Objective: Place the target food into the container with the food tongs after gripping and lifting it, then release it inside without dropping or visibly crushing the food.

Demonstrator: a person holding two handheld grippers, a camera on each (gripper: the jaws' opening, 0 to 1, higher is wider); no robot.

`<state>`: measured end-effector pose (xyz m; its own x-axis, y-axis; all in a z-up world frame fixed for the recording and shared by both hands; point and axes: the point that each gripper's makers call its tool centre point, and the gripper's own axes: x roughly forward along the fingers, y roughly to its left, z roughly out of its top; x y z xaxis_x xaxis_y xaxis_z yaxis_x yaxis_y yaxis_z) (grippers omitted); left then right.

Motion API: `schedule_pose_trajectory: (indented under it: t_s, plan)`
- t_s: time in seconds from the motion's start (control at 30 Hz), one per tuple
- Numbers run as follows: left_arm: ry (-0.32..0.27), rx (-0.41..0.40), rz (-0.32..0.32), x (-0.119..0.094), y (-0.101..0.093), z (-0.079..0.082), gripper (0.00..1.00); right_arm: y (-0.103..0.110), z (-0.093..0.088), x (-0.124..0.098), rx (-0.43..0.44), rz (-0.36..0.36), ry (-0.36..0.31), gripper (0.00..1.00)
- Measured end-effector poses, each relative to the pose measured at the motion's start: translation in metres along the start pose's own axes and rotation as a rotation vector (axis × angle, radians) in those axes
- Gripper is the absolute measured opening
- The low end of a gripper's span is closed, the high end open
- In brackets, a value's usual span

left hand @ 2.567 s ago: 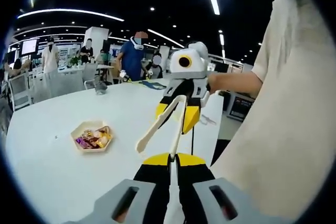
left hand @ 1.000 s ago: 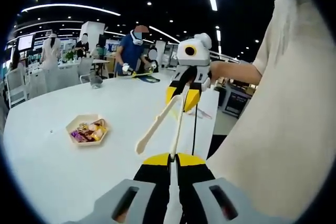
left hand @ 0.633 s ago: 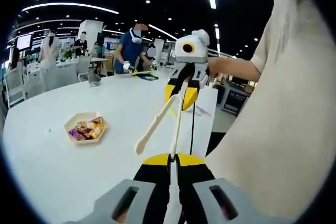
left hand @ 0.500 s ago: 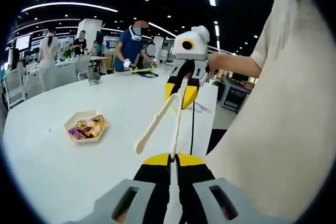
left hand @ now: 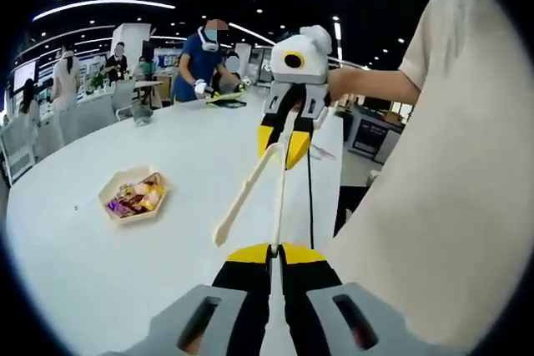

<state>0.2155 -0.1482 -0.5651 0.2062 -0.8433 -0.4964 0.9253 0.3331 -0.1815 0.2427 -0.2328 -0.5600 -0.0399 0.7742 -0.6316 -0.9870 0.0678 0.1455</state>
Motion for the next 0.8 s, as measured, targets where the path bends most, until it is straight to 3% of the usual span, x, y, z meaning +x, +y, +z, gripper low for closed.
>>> schedule_pose_trajectory:
  t_s: [0.3,0.8]
  plan:
    - [0.017,-0.005,0.014,0.014,0.017,-0.009,0.01,-0.014,-0.017,0.007,0.031,-0.036,0.014,0.17]
    - [0.146,0.038,0.025,0.048,0.042,-0.043,0.01,-0.041,-0.057,0.033,0.050,-0.090,0.110,0.17]
